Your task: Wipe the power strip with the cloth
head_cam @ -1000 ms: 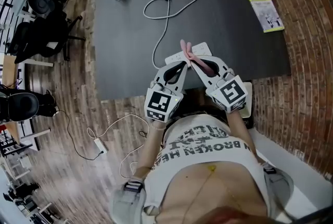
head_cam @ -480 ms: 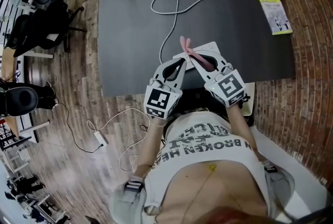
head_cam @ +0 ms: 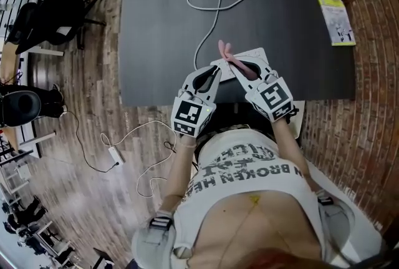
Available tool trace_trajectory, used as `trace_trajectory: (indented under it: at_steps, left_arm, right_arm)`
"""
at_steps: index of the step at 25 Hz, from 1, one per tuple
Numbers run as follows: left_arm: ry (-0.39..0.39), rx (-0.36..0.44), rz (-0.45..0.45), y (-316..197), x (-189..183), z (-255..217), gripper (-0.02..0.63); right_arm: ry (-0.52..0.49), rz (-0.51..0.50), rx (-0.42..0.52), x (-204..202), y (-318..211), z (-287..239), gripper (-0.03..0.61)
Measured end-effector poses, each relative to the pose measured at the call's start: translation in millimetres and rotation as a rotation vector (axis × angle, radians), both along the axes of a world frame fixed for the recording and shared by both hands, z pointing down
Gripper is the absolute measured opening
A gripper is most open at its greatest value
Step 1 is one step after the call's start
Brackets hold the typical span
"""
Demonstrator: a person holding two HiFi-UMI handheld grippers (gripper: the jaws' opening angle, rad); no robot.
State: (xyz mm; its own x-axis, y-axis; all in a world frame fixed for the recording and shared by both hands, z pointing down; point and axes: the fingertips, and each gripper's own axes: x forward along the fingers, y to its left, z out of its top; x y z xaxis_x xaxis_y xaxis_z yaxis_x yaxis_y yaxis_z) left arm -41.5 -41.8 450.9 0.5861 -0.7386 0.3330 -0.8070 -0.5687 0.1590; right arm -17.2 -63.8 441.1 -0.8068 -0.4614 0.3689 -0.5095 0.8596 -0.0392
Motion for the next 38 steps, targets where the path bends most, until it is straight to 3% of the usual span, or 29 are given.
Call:
trace_trajectory:
  at_steps: [11,21,31,38]
  left_arm:
    - [-0.019,-0.138,-0.042,11.9,-18.4,63.5,0.02]
    - [-0.077,-0.25,0.016,11.4,-13.3,116.6,0.117]
    - [-0.276,-0.373,0.154,19.3,-0.5,184.8,0.223]
    - [-0.466,-0.422,0.233,20.0,2.1,206.6,0.266]
  right_arm:
    - [0.072,-0.034,-0.048,-11.5,-1.7,37.8,0.017]
    - [0.137,-0.073,-0.123,-25.9,-5.7,75.2,0.017]
    - [0.212,-0.096,-0.18,-29.3,-12.9,109.9,0.017]
    - [0.264,-0.126,-0.23,-33.2,-12.7,129.6,0.017]
